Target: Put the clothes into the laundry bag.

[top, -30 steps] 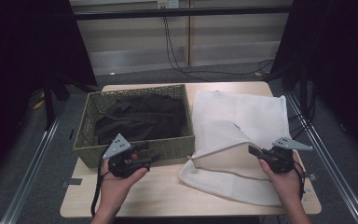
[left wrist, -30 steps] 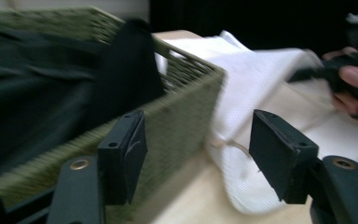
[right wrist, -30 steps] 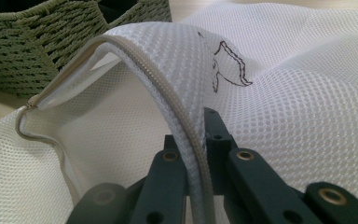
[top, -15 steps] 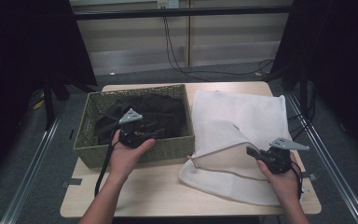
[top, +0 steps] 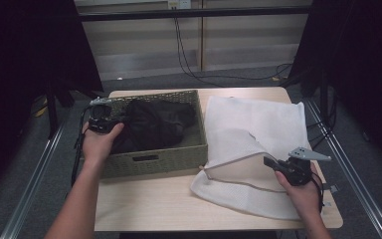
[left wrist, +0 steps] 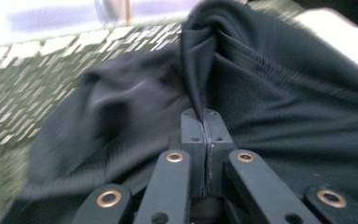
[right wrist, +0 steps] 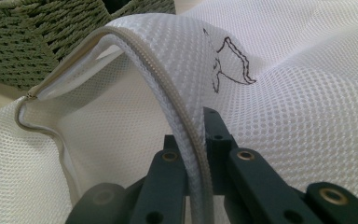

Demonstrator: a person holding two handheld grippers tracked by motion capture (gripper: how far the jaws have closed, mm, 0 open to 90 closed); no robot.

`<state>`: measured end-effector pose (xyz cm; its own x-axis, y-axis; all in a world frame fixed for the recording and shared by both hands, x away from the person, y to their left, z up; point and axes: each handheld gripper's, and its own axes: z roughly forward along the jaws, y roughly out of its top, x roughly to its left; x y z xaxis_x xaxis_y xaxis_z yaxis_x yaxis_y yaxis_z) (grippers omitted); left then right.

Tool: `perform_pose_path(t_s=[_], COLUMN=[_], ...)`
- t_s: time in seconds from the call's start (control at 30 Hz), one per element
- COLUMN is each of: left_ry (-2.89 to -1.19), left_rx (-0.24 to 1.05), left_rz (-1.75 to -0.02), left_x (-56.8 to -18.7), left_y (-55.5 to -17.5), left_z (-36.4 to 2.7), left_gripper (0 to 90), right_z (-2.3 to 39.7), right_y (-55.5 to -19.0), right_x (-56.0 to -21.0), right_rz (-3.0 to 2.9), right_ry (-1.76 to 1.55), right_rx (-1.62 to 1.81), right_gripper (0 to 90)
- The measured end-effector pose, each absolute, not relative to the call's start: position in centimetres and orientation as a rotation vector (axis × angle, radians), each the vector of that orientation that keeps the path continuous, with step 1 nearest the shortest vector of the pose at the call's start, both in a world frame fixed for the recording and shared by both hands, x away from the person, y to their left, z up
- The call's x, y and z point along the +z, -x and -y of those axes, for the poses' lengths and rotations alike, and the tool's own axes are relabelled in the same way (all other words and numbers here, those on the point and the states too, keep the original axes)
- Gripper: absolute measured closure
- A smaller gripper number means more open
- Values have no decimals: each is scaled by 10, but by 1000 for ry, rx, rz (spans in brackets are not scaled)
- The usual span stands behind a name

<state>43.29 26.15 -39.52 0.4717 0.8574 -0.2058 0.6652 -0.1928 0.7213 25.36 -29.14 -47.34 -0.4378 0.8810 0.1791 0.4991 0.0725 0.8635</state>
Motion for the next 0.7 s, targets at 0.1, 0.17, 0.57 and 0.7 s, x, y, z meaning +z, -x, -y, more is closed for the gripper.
perform_pose_path(t_s=[0.1, 0.17, 0.57, 0.7], left_ry=[-1950, -2005, -2117, -2153], left_rx=[232, 168, 163, 58], left_rz=[-1269, -1266, -1382, -1368], left_x=[-399, -406, -428, -440], left_y=[-441, -449, -473, -485], left_z=[-264, -258, -249, -246], left_gripper=[667, 454, 0, 0], right_z=[291, 291, 288, 287], right_y=[-254, -254, -255, -256], right_x=[-474, -475, -476, -477], right_rz=[-1967, -1970, -1990, -1996], right_ry=[-1373, -1371, -1368, -1365], right_rx=[1319, 1318, 1314, 1308], right_gripper=[884, 883, 875, 872])
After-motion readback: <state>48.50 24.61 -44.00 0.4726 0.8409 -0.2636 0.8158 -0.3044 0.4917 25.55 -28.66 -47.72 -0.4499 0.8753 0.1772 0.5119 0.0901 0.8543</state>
